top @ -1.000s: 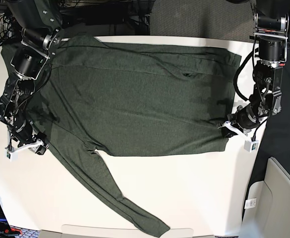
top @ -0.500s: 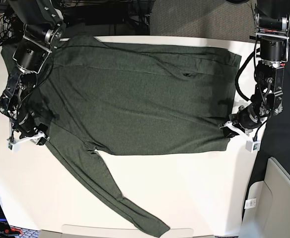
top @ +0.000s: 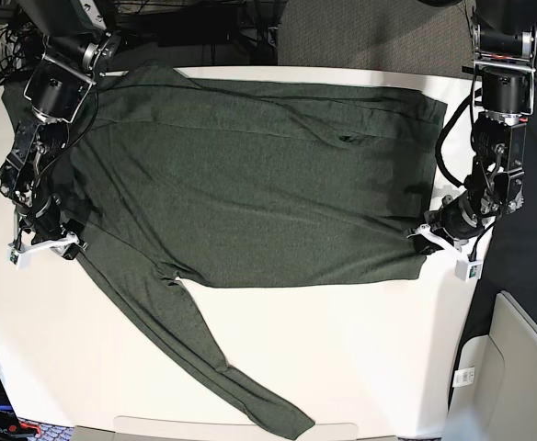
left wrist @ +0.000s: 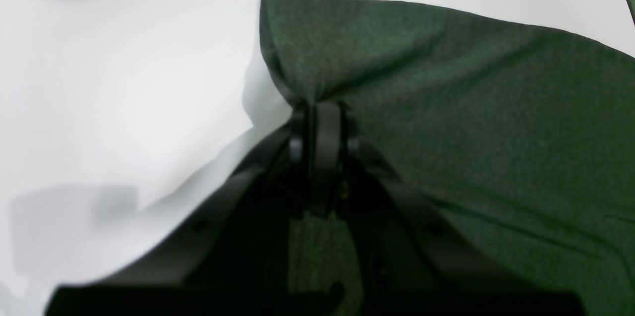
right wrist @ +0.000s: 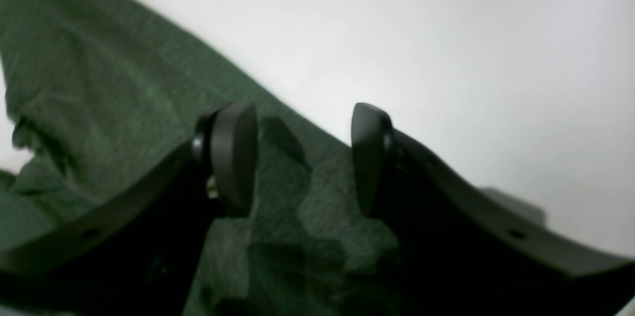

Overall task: Fold the T-shirt properly
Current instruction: 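Slide the right gripper along the shirt's side edge toward the sleeve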

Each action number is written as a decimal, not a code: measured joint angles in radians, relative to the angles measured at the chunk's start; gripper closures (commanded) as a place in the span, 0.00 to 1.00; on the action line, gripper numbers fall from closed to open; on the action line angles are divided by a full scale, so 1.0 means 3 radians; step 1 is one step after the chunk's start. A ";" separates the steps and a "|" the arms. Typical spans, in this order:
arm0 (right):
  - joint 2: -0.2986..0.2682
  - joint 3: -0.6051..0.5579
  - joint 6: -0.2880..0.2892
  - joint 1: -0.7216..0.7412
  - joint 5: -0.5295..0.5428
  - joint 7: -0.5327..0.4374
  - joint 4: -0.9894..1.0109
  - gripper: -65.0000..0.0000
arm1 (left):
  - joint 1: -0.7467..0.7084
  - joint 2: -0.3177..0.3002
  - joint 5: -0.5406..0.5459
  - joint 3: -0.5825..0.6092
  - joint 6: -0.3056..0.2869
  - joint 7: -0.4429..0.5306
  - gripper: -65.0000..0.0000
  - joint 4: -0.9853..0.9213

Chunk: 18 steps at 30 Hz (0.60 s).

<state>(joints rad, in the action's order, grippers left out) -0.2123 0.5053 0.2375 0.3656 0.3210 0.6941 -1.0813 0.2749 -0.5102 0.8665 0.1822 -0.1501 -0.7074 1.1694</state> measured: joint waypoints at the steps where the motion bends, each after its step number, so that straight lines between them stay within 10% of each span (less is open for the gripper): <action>1: -0.0001 0.0000 -0.0027 0.0004 0.0004 -0.0023 0.0024 0.52 | 0.0000 0.0000 0.0000 0.0000 -0.0001 0.0000 1.00 0.0000; 10: -0.0010 -0.0004 -0.0058 0.0048 0.0047 -0.0114 0.0165 0.85 | -0.0001 0.0000 0.0000 0.0000 0.0000 0.0000 1.00 0.0000; 18: 0.0048 -0.0014 -0.0057 0.0134 0.0048 0.0140 0.0156 0.87 | -0.0001 0.0000 -0.0001 0.0000 0.0000 0.0000 1.00 0.0000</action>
<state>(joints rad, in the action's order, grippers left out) -0.1978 0.5011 0.2203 0.4057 0.3355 0.7361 -1.0344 0.2745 -0.5102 0.8661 0.1822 -0.1501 -0.7074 1.1694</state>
